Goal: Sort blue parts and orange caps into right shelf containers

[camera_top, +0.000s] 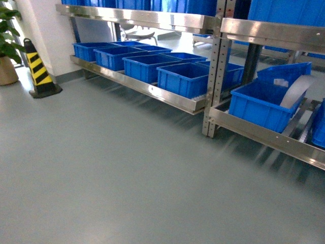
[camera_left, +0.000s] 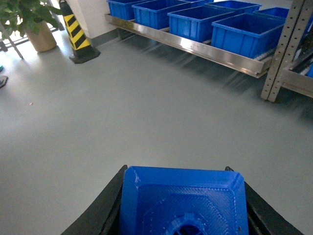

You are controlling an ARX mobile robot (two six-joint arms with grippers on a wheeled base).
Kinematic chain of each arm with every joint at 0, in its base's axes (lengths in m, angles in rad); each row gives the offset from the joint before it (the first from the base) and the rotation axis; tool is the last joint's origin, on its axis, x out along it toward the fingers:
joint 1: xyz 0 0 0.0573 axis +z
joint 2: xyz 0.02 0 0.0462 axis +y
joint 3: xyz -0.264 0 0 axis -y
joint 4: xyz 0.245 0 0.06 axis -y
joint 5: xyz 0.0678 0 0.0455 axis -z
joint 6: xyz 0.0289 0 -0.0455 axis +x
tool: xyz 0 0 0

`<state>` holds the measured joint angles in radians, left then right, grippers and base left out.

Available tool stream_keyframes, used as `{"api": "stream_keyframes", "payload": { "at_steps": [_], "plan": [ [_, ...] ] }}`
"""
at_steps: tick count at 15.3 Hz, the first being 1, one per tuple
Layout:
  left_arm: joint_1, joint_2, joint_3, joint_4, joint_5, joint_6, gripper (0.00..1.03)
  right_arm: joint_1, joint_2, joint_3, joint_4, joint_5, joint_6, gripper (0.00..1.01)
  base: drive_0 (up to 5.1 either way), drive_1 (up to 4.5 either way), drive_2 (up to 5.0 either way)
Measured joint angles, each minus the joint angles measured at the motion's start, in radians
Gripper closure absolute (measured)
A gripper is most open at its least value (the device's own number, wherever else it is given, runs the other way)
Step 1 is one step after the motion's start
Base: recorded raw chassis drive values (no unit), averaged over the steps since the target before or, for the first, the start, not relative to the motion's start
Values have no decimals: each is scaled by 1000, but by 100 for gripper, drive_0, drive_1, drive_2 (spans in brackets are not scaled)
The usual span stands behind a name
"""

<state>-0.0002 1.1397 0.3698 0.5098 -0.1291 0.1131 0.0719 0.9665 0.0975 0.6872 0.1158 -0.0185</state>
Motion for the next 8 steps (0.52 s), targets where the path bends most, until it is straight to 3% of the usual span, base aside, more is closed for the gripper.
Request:
{"api": "stream_keyframes", "payload": {
  "at_steps": [8],
  "plan": [
    [0, 0, 0, 0, 1, 0, 59, 0, 0, 0, 0, 0, 0, 59, -161, -161, -161]
  ]
}}
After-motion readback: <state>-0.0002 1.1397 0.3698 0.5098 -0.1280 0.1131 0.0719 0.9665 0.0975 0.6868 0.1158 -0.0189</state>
